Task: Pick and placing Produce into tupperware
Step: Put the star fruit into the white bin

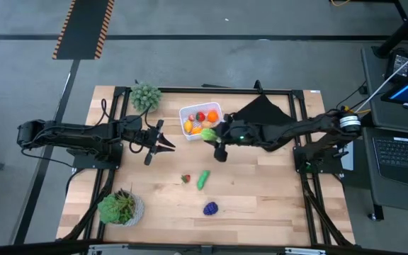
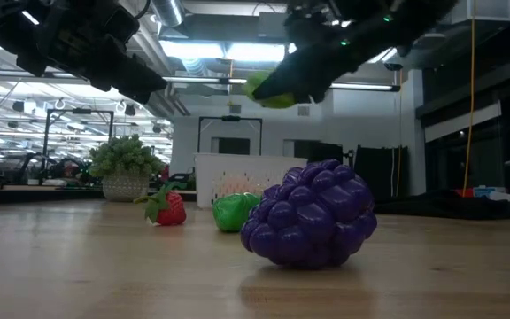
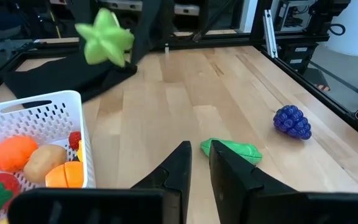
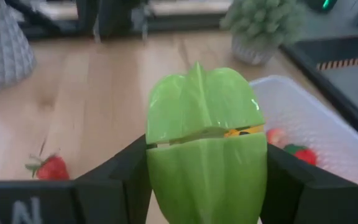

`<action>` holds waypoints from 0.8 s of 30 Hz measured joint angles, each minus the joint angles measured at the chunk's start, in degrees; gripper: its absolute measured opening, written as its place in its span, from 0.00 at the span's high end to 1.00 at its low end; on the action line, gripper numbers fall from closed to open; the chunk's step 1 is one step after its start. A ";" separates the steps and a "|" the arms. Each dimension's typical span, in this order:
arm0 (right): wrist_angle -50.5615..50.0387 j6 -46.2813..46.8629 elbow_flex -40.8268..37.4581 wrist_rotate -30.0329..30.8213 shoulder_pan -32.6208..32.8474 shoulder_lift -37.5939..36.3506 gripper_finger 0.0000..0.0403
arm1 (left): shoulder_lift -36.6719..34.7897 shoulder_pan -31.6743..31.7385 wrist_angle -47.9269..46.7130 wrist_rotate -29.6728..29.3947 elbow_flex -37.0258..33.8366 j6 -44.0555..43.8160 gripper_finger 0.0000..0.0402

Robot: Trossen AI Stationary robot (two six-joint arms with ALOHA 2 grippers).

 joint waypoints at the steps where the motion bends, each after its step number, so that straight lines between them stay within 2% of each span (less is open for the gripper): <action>1: 2.39 0.00 -1.90 -0.02 -0.13 -1.14 0.47 | 0.00 -0.01 0.00 0.00 0.00 0.00 0.88; 6: 13.94 -1.58 -10.99 -2.48 -0.52 -5.50 0.47 | 0.00 0.00 0.45 0.00 0.00 0.35 0.89; 12: 23.01 -2.04 -17.82 -6.77 -1.56 -6.67 0.47 | -0.02 -0.01 1.50 0.00 0.00 0.34 0.91; 16: 27.93 -3.26 -21.06 -11.08 -2.29 -6.65 0.47 | 0.02 -0.20 1.48 0.00 0.00 -0.07 0.93; 24: 32.97 -3.65 -22.85 -11.24 -4.99 -6.65 0.47 | 0.02 -0.28 1.46 -0.02 0.00 -0.04 0.96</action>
